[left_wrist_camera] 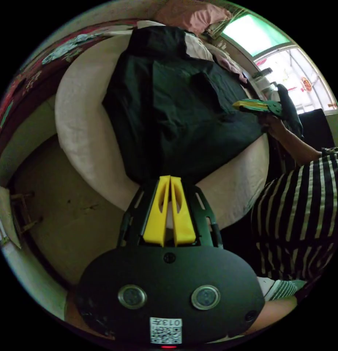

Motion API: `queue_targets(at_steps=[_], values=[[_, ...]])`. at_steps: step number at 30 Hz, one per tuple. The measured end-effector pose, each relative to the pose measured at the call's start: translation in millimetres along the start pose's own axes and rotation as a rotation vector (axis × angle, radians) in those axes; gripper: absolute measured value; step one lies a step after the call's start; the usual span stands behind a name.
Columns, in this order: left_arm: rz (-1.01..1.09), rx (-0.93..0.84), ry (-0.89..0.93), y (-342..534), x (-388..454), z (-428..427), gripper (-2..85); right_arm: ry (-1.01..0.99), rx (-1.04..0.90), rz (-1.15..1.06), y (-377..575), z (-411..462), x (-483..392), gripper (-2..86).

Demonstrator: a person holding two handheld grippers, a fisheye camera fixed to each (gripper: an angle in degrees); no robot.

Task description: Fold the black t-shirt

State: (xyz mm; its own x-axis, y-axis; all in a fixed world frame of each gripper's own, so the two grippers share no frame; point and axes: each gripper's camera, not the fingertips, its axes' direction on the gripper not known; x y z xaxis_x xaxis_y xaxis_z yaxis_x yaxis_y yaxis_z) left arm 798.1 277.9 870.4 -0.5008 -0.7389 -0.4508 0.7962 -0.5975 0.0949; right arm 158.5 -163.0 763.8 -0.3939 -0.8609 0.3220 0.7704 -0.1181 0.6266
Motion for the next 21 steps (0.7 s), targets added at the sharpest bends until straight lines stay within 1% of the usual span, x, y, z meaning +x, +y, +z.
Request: queue_targets(at_steps=[2,3,5,6,8,10,12,14,16,18,21], values=[[0.04,0.043,-0.031,3.4,12.5,-13.7,-0.3,0.088,0.12,0.116,38.1,-43.4,15.7,0.3],[0.064,0.069,-0.042,5.9,22.3,-21.2,-0.3,0.109,0.127,0.153,50.4,-52.3,21.2,0.3],[0.088,0.074,-0.059,7.5,38.0,-27.7,-0.3,0.21,0.107,0.327,111.1,-79.8,47.2,0.2],[0.109,0.07,-0.087,7.9,49.9,-29.8,-0.3,0.228,0.095,0.375,127.9,-85.3,54.3,0.2],[0.134,0.064,-0.136,7.7,66.3,-29.9,-0.3,0.302,0.038,0.581,194.0,-105.1,80.1,0.2],[0.163,0.07,-0.127,4.7,76.6,-25.0,-0.3,0.337,0.043,0.679,231.7,-117.9,89.9,0.3],[0.137,0.012,-0.124,-4.4,76.4,-12.1,-0.3,0.36,0.036,0.702,251.1,-120.9,93.8,0.2],[0.116,-0.036,-0.178,-6.6,74.6,-3.5,-0.3,0.359,0.036,0.664,254.8,-115.6,92.5,0.2],[0.099,-0.021,-0.147,-4.4,70.9,-5.3,-0.3,0.363,0.006,0.608,249.0,-104.8,89.1,0.2],[0.035,-0.002,-0.1,0.8,64.8,-10.2,-0.3,0.375,-0.045,0.581,245.5,-91.7,88.3,0.1],[-0.035,0.006,-0.159,9.4,68.8,-23.8,-0.2,0.434,-0.087,0.611,246.0,-91.1,88.4,0.2]])
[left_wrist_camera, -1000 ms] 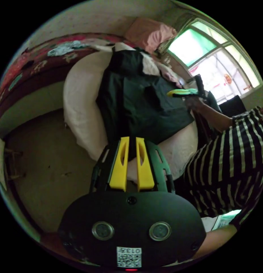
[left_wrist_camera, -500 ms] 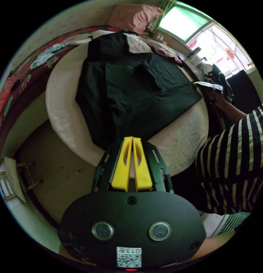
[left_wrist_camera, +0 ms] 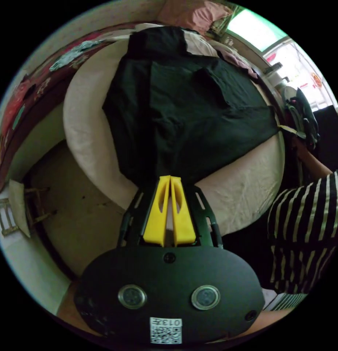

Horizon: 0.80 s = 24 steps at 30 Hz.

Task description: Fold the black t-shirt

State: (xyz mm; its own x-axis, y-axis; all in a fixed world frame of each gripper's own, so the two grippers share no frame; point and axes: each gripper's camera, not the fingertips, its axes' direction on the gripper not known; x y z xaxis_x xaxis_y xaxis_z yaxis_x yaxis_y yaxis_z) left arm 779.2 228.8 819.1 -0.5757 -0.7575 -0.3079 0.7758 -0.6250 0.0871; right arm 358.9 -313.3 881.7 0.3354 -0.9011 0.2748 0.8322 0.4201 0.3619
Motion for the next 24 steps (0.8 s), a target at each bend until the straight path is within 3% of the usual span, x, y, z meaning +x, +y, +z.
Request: queue_targets(at_steps=[1,4,8,13,19,24], values=[[-0.013,0.022,-0.006,2.3,0.8,-6.2,-0.2,0.03,-0.023,0.028,-3.9,-7.6,2.2,0.3],[-0.012,0.171,-0.126,4.4,14.3,-43.6,0.2,0.026,0.185,0.012,-15.5,-51.7,-10.5,1.0],[0.09,0.222,-0.151,-48.2,27.3,-59.4,2.4,-0.304,0.243,-0.232,-79.5,-71.9,-80.4,3.3],[0.078,0.177,-0.12,-138.2,16.9,-48.0,9.7,-0.495,0.253,-0.487,-164.8,-83.5,-190.4,6.9],[0.108,0.104,-0.127,-201.0,17.6,-34.6,9.4,-0.485,0.204,-0.671,-241.2,-85.1,-290.7,8.2],[0.092,0.073,-0.096,-210.7,17.3,-32.0,1.9,-0.455,0.098,-0.758,-271.1,-67.6,-333.9,7.9]])
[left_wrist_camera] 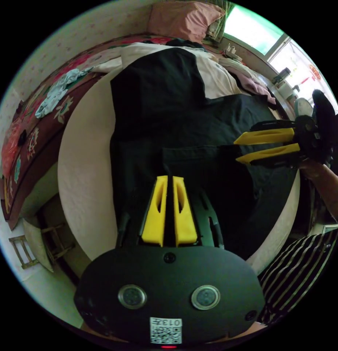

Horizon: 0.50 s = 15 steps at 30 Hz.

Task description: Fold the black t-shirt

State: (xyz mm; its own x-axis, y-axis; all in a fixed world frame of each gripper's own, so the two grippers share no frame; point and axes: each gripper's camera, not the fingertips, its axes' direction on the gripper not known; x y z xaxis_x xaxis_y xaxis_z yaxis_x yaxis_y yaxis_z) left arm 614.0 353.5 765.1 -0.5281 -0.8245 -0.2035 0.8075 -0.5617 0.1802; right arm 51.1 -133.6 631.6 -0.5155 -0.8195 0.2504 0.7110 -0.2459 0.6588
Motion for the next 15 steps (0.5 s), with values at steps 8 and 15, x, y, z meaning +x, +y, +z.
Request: queue_targets(at_steps=[8,15], values=[[0.049,0.101,0.05,11.2,8.5,-36.3,-0.2,0.039,-0.103,0.015,-13.9,23.8,13.4,3.8],[0.291,0.322,0.039,77.7,89.3,-125.5,-0.3,0.126,0.11,-0.116,13.8,-5.6,-4.6,2.6]])
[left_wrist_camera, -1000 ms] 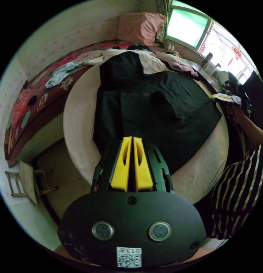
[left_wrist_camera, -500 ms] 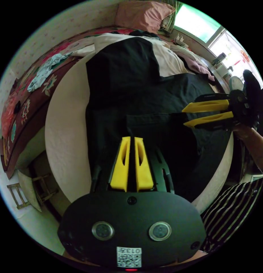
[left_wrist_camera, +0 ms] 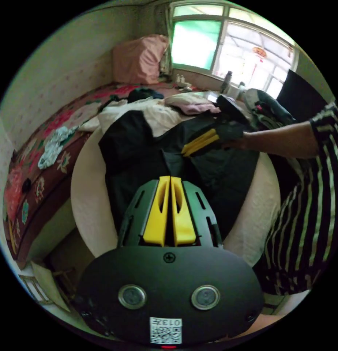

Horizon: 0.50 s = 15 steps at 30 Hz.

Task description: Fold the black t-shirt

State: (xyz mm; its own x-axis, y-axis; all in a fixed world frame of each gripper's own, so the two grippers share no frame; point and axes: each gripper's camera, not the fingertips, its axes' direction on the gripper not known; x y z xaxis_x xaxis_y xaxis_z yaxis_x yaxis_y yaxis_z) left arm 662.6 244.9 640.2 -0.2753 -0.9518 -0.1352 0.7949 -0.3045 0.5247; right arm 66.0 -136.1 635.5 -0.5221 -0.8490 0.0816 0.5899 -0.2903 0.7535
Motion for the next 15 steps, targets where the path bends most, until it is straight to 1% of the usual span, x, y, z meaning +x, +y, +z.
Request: queue_targets(at_steps=[1,3,5,7,9,12,13,15], values=[[0.023,0.005,0.009,2.4,12.2,-4.7,-0.3,0.01,0.045,-0.017,7.5,-6.3,-3.1,2.5],[0.126,-0.036,-0.011,12.5,66.3,-7.2,-0.3,0.017,0.096,-0.041,17.9,-13.1,-7.6,2.4],[0.208,-0.082,-0.04,20.9,105.7,5.3,-0.3,0.067,0.073,-0.054,31.1,-10.7,-12.9,2.7],[0.243,-0.136,-0.051,29.0,135.9,28.4,-0.3,0.048,0.042,-0.04,43.4,-6.3,-11.4,2.9],[0.261,-0.179,-0.005,35.0,163.7,58.1,-0.2,0.012,0.0,0.018,57.0,-5.4,-4.9,3.0],[0.208,-0.267,0.097,40.7,180.1,92.5,0.0,0.0,-0.017,0.152,75.9,-14.3,6.0,4.0],[0.203,-0.283,0.094,42.4,182.4,96.5,0.0,-0.02,-0.016,0.197,79.5,-19.0,8.9,4.6],[0.186,-0.251,0.084,47.0,187.1,86.5,0.5,-0.046,0.003,0.289,82.5,-28.2,13.7,5.0]])
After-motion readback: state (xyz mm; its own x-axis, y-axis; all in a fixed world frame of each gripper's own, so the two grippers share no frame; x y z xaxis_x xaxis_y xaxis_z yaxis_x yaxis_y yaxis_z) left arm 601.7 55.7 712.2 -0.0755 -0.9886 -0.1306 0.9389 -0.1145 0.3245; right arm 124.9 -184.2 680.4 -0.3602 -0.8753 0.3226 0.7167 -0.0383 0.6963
